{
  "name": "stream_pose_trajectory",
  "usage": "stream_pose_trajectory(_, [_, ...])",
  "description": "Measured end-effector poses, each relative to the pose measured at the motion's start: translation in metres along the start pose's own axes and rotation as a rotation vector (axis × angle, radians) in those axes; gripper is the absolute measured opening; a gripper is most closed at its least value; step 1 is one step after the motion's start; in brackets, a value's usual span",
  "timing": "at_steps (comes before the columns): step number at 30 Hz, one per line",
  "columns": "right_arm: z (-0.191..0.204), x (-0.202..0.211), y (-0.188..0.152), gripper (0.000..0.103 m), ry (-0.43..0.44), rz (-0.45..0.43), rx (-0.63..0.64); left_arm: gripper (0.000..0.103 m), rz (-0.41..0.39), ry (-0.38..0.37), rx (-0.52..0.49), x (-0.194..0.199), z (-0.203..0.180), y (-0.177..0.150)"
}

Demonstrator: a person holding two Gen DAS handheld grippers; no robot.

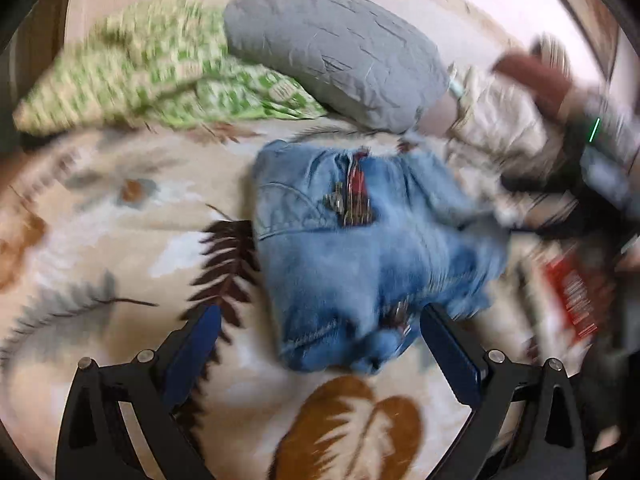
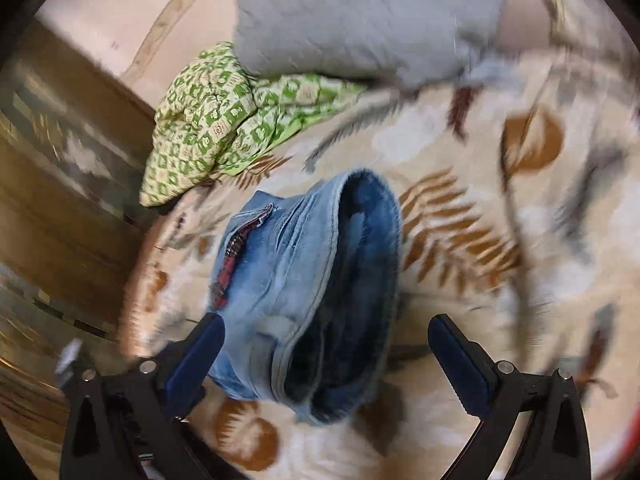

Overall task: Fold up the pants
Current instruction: 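Grasp the folded jeans edge with the right tool while the left tool holds the pocket side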

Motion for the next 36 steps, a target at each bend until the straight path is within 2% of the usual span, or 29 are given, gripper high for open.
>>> stream_pose_trajectory(2, [-0.015,-0.019,0.004,0.103,0.075,0.063,-0.081,0.1,0.011,-0.106,0.11,-0.006,0.021,0.009])
stream_pose_trajectory(4, [-0.03,-0.033,0.004,0.103,0.081,0.09,-0.135,0.1,0.057,-0.144,0.219,-0.022,0.045,0.018])
stream_pose_trajectory(6, [-0.042,-0.046,0.003,0.103,0.137,0.13,-0.189,0.1,0.091,-0.192,0.275,-0.039,0.059,0.022])
stream_pose_trajectory(8, [-0.048,-0.061,0.001,0.103,0.239,0.179,-0.243,0.1,0.153,-0.234,0.325,-0.058,0.067,0.022])
stream_pose_trajectory(10, [-0.05,-0.076,0.002,0.103,0.264,0.189,-0.263,0.1,0.209,-0.302,0.383,-0.082,0.069,0.018])
stream_pose_trajectory(13, [-0.05,-0.102,0.0,0.103,0.312,0.218,-0.279,0.1,0.193,-0.344,0.402,-0.089,0.065,0.023])
stream_pose_trajectory(14, [-0.047,-0.103,0.0,0.103,0.318,0.204,-0.262,0.1,0.197,-0.348,0.412,-0.091,0.064,0.023])
stream_pose_trajectory(15, [-0.042,-0.104,0.001,0.102,0.328,0.193,-0.24,0.1,0.2,-0.342,0.409,-0.093,0.061,0.024])
stream_pose_trajectory(16, [-0.037,-0.105,0.001,0.092,0.336,0.185,-0.219,0.099,0.206,-0.336,0.391,-0.094,0.057,0.026])
stream_pose_trajectory(17, [-0.032,-0.107,0.0,0.083,0.34,0.182,-0.198,0.093,0.209,-0.342,0.38,-0.095,0.055,0.028])
stream_pose_trajectory(18, [-0.028,-0.108,-0.002,0.075,0.311,0.177,-0.18,0.061,0.215,-0.37,0.375,-0.096,0.049,0.028])
stream_pose_trajectory(19, [-0.026,-0.109,-0.003,0.066,0.274,0.161,-0.155,0.053,0.214,-0.372,0.376,-0.096,0.048,0.03])
stream_pose_trajectory(20, [-0.025,-0.108,-0.005,0.061,0.261,0.147,-0.138,0.05,0.207,-0.354,0.357,-0.095,0.045,0.032])
stream_pose_trajectory(22, [-0.025,-0.104,-0.006,0.05,0.272,0.127,-0.135,0.041,0.198,-0.334,0.318,-0.092,0.035,0.039])
stream_pose_trajectory(25, [-0.016,-0.093,-0.006,0.044,0.256,0.092,-0.097,0.035,0.173,-0.307,0.259,-0.082,0.021,0.055])
stream_pose_trajectory(29, [-0.003,-0.059,0.007,0.043,0.269,-0.009,-0.041,0.034,0.083,-0.372,0.257,-0.068,0.007,0.081])
stream_pose_trajectory(31, [0.003,-0.039,0.022,0.043,0.265,-0.057,-0.014,0.035,0.068,-0.386,0.247,-0.07,-0.004,0.094])
stream_pose_trajectory(33, [0.0,-0.033,0.032,0.043,0.227,-0.053,-0.018,0.035,0.106,-0.382,0.248,-0.083,-0.014,0.099])
stream_pose_trajectory(36, [-0.022,-0.043,0.036,0.043,0.171,0.006,-0.071,0.035,0.202,-0.367,0.255,-0.114,-0.02,0.084])
Point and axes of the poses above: each gripper's, at about its wrist camera, not at the fingertips, and x roughly against the way its jaws point, z to its left, y to its top, the point moved 3 cm from there along -x, roughly the way its jaws point, and after that the axes turned 9 degrees about -x, right-handed, at the moved point
